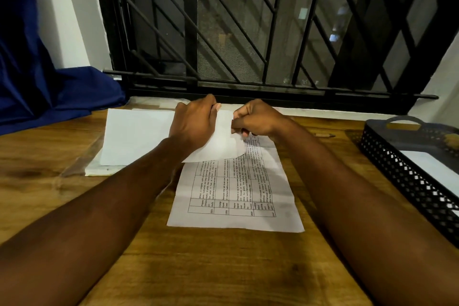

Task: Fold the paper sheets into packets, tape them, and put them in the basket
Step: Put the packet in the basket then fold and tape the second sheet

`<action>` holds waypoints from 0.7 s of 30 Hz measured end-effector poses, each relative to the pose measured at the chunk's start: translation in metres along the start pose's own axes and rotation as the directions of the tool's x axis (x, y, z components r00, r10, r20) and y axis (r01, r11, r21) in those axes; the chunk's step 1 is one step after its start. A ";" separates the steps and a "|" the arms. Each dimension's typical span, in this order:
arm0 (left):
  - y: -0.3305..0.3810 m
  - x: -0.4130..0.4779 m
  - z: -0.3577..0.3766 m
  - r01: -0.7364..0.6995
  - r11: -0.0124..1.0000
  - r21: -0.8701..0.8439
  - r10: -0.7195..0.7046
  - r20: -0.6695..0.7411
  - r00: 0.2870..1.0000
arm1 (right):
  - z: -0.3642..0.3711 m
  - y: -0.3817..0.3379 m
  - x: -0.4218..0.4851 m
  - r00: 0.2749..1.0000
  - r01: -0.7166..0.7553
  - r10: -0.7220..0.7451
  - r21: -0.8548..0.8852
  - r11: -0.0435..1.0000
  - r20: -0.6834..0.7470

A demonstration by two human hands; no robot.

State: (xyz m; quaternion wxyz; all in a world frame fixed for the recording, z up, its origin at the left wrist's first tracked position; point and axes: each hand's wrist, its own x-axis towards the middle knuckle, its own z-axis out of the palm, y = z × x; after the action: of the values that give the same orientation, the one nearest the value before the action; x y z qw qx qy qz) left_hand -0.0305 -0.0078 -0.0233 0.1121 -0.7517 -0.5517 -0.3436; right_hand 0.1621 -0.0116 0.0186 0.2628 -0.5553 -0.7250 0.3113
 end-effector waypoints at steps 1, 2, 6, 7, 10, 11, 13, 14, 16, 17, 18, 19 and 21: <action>-0.001 0.000 0.000 0.001 1.000 0.001 -0.001 0.004 1.000 | 0.001 0.000 0.000 1.000 -0.002 0.002 -0.003 1.000 -0.001; -0.001 0.000 -0.001 0.007 1.000 0.002 -0.007 0.010 1.000 | -0.001 0.000 -0.001 1.000 -0.011 0.011 0.006 1.000 -0.011; -0.004 0.000 -0.001 0.027 1.000 0.005 -0.027 0.032 0.999 | -0.011 0.008 0.000 0.986 -0.043 0.053 0.071 0.997 -0.156; -0.004 0.000 -0.001 0.027 1.000 0.007 -0.027 0.030 0.999 | -0.012 0.011 0.001 0.982 -0.057 0.072 0.085 0.995 -0.174; -0.003 0.000 -0.002 0.046 0.999 0.007 -0.046 0.040 0.998 | -0.008 0.013 -0.001 0.988 -0.119 0.131 0.140 0.983 -0.085; -0.003 0.000 -0.002 0.053 0.999 0.007 -0.054 0.046 0.998 | -0.006 0.014 -0.001 0.990 -0.120 0.129 0.150 0.981 -0.053; -0.003 0.000 -0.004 0.062 0.998 0.019 -0.063 0.066 0.996 | -0.002 0.015 -0.001 0.995 -0.092 0.097 0.150 0.984 -0.029; -0.002 0.000 -0.004 0.061 0.998 0.028 -0.063 0.091 0.994 | -0.001 0.017 0.000 0.997 -0.071 0.076 0.137 0.988 -0.034; -0.003 0.000 -0.005 0.066 0.997 0.034 -0.071 0.160 0.985 | -0.002 0.020 0.002 0.995 -0.047 0.056 0.113 0.993 -0.077; -0.004 -0.001 -0.005 0.072 0.997 0.035 -0.078 0.193 0.978 | -0.003 0.021 0.003 0.992 -0.039 0.052 0.108 0.993 -0.114; -0.005 -0.001 -0.005 0.076 0.997 0.033 -0.081 0.222 0.972 | -0.005 0.021 0.003 0.988 -0.034 0.050 0.111 0.993 -0.147; -0.007 -0.001 -0.004 0.076 0.997 0.028 -0.080 0.246 0.966 | -0.007 0.022 0.002 0.985 -0.033 0.054 0.127 0.991 -0.165; -0.009 -0.002 -0.002 0.078 0.997 0.010 -0.078 0.291 0.954 | -0.009 0.022 0.001 0.988 -0.059 0.084 0.182 0.981 -0.132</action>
State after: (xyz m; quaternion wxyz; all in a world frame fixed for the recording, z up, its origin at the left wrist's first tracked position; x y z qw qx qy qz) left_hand -0.0397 -0.0069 -0.0250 0.0156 -0.7717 -0.5912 -0.2339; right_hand 0.1830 -0.0050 0.0082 0.3497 -0.5758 -0.6538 0.3447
